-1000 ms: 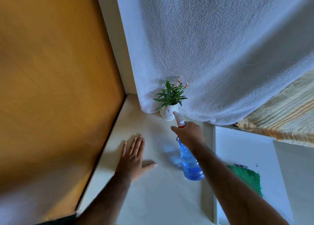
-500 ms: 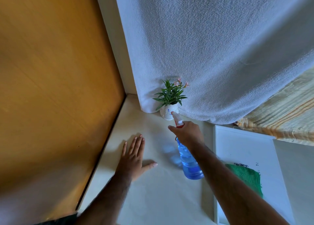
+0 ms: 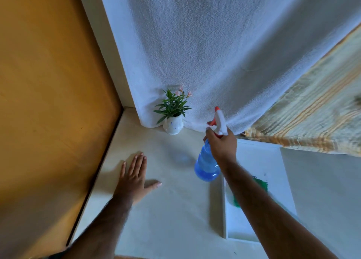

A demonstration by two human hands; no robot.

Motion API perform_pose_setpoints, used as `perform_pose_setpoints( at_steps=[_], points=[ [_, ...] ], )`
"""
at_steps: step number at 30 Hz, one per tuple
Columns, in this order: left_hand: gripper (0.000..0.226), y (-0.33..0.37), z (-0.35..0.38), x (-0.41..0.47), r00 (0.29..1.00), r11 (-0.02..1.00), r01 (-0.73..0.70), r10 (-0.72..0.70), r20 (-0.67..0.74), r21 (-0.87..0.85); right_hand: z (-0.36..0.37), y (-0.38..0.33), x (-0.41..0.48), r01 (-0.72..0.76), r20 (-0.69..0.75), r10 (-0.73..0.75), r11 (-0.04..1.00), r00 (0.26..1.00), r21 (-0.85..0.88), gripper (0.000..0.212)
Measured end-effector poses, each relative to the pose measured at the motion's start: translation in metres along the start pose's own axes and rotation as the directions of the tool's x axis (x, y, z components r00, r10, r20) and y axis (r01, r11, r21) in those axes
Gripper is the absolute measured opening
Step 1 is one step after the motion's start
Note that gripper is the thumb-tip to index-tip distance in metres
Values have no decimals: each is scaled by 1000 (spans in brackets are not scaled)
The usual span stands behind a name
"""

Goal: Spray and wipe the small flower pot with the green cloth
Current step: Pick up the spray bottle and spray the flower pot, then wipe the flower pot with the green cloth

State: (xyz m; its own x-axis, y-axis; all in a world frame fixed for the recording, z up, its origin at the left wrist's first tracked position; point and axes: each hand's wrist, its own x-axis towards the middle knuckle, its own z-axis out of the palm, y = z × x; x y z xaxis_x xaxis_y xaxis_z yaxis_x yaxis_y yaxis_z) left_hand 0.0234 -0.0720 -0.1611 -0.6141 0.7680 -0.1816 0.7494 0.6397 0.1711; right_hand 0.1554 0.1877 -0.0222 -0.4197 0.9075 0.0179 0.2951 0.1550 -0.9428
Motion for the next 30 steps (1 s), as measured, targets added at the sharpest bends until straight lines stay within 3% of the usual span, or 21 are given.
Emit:
perform_pose_setpoints(
  at_steps=[5, 13, 18, 27, 30],
  points=[
    [121, -1, 3, 2, 1000, 1000, -3, 3, 23, 3, -50, 10, 30, 103, -224, -102, 995, 969, -7, 26],
    [124, 2, 1, 2, 1000, 1000, -23, 23, -12, 4, -106, 55, 59, 123, -332, -167, 981, 928, -151, 39],
    [126, 4, -1, 2, 1000, 1000, -24, 24, -14, 4, -113, 73, 60, 124, -306, -169, 979, 937, -159, 44],
    [126, -2, 4, 4, 1000, 1000, -6, 6, 24, 21, -116, 74, 63, 108, -238, -148, 979, 960, -172, 76],
    [125, -4, 6, 4, 999, 1000, 5, -6, 40, 22, -127, 78, 52, 102, -201, -139, 977, 970, -185, 100]
  ],
)
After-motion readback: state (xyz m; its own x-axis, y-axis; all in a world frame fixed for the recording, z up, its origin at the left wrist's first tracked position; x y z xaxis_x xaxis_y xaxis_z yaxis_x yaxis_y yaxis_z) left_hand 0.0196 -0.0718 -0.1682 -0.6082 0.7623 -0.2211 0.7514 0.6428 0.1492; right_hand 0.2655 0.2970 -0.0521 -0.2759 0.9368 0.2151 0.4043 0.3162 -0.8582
